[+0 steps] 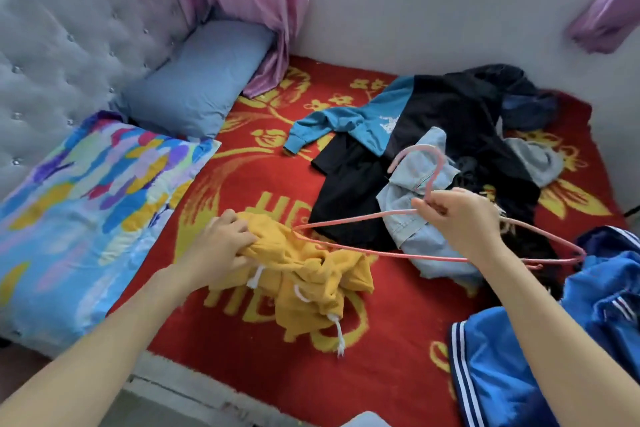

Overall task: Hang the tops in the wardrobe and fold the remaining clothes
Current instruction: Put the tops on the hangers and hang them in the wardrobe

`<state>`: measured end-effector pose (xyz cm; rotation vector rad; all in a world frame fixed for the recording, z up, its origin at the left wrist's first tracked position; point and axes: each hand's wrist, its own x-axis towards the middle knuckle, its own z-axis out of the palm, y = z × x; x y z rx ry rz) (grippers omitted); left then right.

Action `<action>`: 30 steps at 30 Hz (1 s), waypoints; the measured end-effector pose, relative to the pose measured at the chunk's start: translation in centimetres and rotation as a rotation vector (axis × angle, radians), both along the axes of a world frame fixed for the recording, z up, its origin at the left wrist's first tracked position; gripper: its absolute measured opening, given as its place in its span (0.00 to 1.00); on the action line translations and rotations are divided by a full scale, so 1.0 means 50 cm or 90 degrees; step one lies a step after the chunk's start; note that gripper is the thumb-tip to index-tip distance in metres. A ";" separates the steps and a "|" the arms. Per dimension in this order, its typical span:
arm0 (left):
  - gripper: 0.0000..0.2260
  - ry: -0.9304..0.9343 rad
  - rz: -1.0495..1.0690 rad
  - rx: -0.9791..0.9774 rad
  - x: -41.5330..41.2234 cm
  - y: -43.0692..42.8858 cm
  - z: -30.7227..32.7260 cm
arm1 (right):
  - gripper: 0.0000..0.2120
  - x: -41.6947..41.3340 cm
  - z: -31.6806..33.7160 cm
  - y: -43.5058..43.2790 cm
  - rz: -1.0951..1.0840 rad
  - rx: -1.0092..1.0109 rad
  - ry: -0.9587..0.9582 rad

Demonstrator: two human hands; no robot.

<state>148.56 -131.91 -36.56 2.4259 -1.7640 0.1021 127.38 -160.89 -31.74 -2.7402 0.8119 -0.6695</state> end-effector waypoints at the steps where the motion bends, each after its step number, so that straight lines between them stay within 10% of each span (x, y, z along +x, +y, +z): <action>1: 0.12 -0.001 -0.021 -0.008 0.001 -0.010 0.042 | 0.23 0.014 0.021 0.027 0.040 -0.002 -0.007; 14: 0.13 0.062 -0.169 0.067 -0.016 -0.095 0.331 | 0.21 0.034 0.192 0.041 0.011 0.028 -0.155; 30: 0.14 0.162 -0.225 0.104 -0.051 -0.091 0.364 | 0.15 0.067 0.172 0.107 0.107 0.046 -0.191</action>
